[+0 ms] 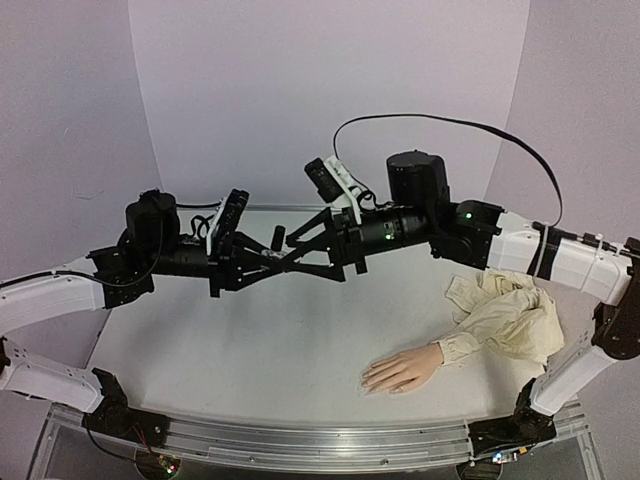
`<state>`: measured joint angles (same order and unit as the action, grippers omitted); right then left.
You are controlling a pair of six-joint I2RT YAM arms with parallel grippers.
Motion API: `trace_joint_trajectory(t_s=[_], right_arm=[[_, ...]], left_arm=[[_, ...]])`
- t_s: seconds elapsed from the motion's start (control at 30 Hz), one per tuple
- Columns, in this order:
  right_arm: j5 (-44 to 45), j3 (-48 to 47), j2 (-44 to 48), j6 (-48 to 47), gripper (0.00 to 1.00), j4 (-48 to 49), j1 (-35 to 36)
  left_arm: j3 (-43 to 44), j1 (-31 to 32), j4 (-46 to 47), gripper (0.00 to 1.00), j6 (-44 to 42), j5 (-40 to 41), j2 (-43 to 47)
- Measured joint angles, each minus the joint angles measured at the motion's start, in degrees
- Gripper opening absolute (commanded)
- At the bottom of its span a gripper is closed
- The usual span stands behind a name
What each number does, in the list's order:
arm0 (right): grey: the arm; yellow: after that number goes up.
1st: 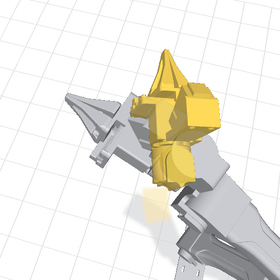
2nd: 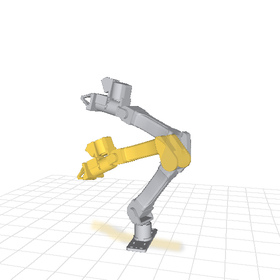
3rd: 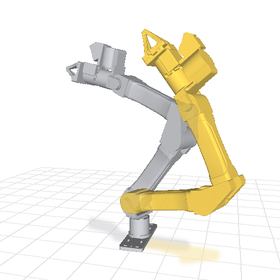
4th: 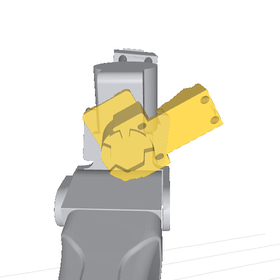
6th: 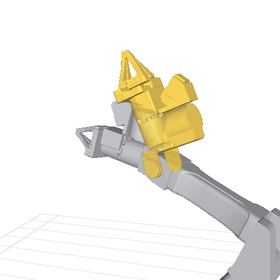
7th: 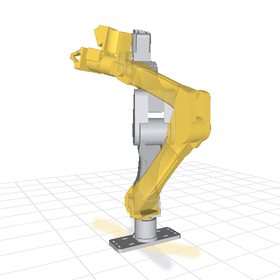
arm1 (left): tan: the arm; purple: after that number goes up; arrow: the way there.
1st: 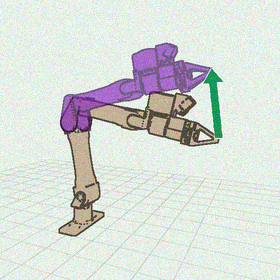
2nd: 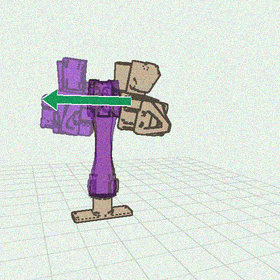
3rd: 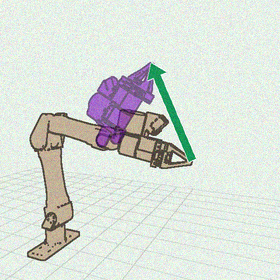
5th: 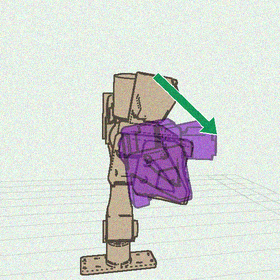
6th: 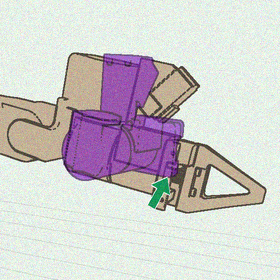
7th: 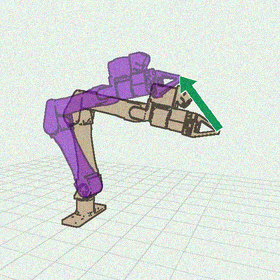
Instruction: Paint the nails
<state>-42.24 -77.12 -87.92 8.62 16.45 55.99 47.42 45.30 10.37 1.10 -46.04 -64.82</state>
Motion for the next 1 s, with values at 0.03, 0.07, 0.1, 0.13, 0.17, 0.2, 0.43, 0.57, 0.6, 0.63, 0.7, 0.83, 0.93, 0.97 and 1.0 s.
trace_joint_trajectory(t_s=[0.03, 0.07, 0.1, 0.13, 0.17, 0.2, 0.43, 0.57, 0.6, 0.63, 0.7, 0.83, 0.93, 0.97, 1.0], right_arm=[[1.9, 0.3, 0.7, 0.5, 0.84, -0.5, -0.1], [4.4, 0.6, 1.3, 1.2, 0.84, -0.8, -0.1], [6.9, 0.7, 1.8, 2.0, 0.84, -1.2, -0.1], [9.3, 0.7, 2.1, 2.9, 0.85, -1.4, -0.1], [12.0, 0.7, 2.2, 4.0, 0.85, -1.4, 0.0], [14.5, 0.7, 2.2, 5.4, 0.84, -1.5, 0.0], [29.9, -0.4, 0.7, 15.8, 0.78, -1.7, 0.4], [33.6, -3.8, -3.0, 18.9, 0.73, -1.4, 0.8], [34.1, -4.6, -3.9, 19.3, 0.71, -1.5, 1.0], [34.4, -5.4, -4.9, 19.8, 0.69, -1.5, 1.1], [34.8, -6.8, -6.6, 20.3, 0.63, -1.4, 1.4], [35.2, -8.9, -9.3, 20.9, 0.47, -1.5, 1.6], [35.2, -10.0, -10.6, 21.3, 0.35, -1.6, 1.7], [35.2, -10.3, -11.0, 21.4, 0.32, -1.6, 1.7], [35.2, -10.5, -11.2, 21.3, 0.3, -1.7, 1.7]], left_arm=[[-0.2, -0.1, 0.5, 0.0, -0.1, 4.0, 0.3], [-0.5, -0.2, 0.7, 0.0, -0.1, 7.8, 0.7], [-0.8, -0.2, 0.8, 0.0, -0.1, 11.6, 1.1], [-1.2, -0.1, 1.1, 0.0, -0.3, 14.4, 1.4], [-1.7, 0.2, 1.2, 0.0, -0.7, 18.5, 1.6], [-2.1, 0.6, 1.2, 0.0, -1.1, 21.6, 1.8], [-2.5, 3.2, 1.3, 0.0, -1.4, 35.1, 1.6], [-2.4, 4.1, 1.7, 0.0, -1.4, 38.1, 0.0], [-2.4, 4.3, 1.7, 0.0, -1.4, 38.6, -0.4], [-2.4, 4.4, 1.7, 0.0, -1.4, 38.9, -0.9], [-2.4, 4.7, 1.7, 0.0, -1.4, 39.4, -1.6], [-2.4, 5.0, 1.7, 0.0, -1.4, 40.2, -2.2], [-2.4, 5.0, 1.7, 0.0, -1.4, 40.2, -2.4], [-2.4, 5.0, 1.7, 0.0, -1.4, 40.2, -2.4], [-2.4, 5.0, 1.7, 0.0, -1.4, 40.2, -2.4]])
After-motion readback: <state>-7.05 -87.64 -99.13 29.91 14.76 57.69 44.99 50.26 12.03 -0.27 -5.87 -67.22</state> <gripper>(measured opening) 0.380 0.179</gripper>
